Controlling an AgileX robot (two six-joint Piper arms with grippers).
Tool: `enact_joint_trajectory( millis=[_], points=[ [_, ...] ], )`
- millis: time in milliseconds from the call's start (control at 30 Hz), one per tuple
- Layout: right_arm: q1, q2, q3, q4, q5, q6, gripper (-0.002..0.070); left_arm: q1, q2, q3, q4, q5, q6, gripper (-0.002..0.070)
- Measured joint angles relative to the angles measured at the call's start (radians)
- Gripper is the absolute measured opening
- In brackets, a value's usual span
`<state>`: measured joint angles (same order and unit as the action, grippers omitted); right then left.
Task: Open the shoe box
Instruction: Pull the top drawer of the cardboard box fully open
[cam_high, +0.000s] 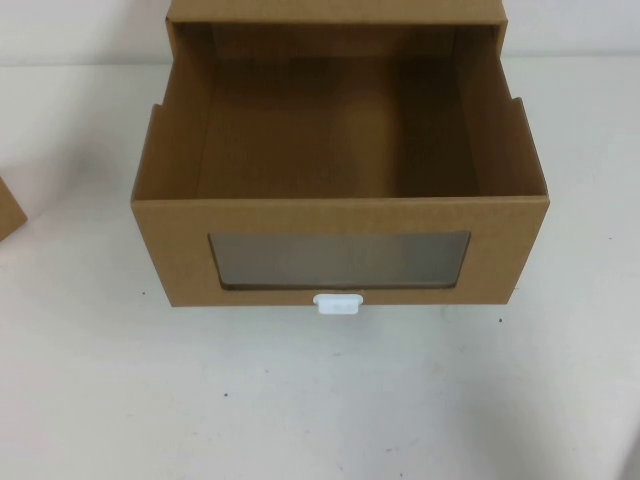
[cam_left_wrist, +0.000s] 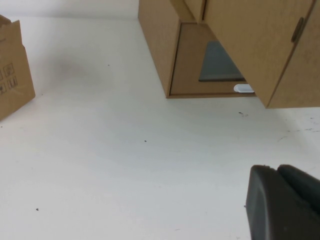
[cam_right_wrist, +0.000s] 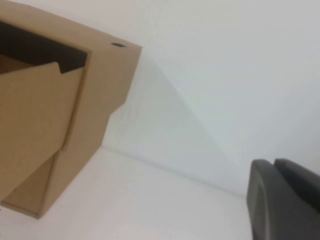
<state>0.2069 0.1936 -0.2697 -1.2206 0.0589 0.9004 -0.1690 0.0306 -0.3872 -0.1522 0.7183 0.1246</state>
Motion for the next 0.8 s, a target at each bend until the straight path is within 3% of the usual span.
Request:
enact_joint_trajectory(
  millis=[167,300,433,700,800],
  points=[
    [-0.009,-0.002,0.000,-0.026,-0.013,0.034,-0.0018,0.000,0.000,0.000,0.000,0.000,0.000,-0.0006],
    [-0.040,-0.012,0.000,-0.338,-0.030,0.412,-0.0018,0.000,0.000,0.000,0.000,0.000,0.000,-0.0006],
    [-0.118,-0.045,0.014,-0.438,-0.083,0.559,-0.0018,0.000,0.000,0.001,0.000,0.000,0.000,-0.0006],
    [-0.309,-0.094,0.066,-0.426,-0.197,0.609,-0.0018,0.000,0.000,0.001,0.000,0.000,0.000,-0.0006],
    [-0.319,-0.094,0.074,-0.194,-0.207,0.344,-0.0018,0.000,0.000,0.001,0.000,0.000,0.000,-0.0006]
  ],
)
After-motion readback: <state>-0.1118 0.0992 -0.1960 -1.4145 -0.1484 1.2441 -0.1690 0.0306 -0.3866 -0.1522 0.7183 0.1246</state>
